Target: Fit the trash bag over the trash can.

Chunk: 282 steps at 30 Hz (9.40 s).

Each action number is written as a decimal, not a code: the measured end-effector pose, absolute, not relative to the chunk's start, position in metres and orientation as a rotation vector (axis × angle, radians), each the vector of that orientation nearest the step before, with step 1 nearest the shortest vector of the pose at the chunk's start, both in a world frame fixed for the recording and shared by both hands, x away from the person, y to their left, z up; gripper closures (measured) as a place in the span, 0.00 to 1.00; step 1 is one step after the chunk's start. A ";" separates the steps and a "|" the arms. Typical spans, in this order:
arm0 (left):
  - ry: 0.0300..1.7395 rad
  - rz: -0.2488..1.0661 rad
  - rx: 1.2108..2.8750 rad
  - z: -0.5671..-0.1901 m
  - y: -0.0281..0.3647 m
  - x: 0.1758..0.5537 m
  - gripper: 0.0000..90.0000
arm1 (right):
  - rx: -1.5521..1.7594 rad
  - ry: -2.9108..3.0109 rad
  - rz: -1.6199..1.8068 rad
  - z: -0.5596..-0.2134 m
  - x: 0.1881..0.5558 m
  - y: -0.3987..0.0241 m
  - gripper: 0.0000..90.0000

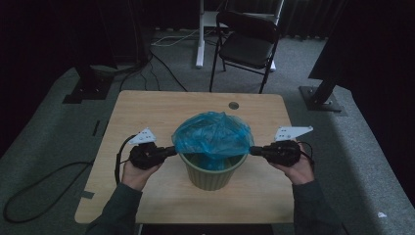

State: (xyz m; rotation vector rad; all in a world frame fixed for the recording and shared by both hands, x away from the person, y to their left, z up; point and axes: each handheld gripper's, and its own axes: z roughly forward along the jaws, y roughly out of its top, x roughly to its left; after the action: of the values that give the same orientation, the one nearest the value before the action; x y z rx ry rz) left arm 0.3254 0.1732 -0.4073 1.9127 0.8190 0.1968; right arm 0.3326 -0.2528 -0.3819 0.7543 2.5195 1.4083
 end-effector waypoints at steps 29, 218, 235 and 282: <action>0.835 0.275 1.809 -0.380 0.207 0.328 0.67 | 0.793 2.359 1.578 -0.347 0.352 -0.249 0.68; 1.001 0.305 1.758 -0.408 0.158 0.407 1.00 | 1.072 2.318 1.334 -0.388 0.434 -0.230 1.00; 1.032 0.270 1.809 -0.429 0.155 0.412 1.00 | 1.217 2.261 1.249 -0.403 0.436 -0.253 1.00; 0.867 0.189 1.940 -0.446 0.165 0.349 0.93 | 0.925 2.503 1.281 -0.411 0.366 -0.239 0.89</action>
State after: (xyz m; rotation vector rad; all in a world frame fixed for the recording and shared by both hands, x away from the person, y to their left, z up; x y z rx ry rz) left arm 0.3490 0.1651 -0.4462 1.9396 0.8671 0.1887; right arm 0.3663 -0.2394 -0.4108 0.9245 2.5026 1.2812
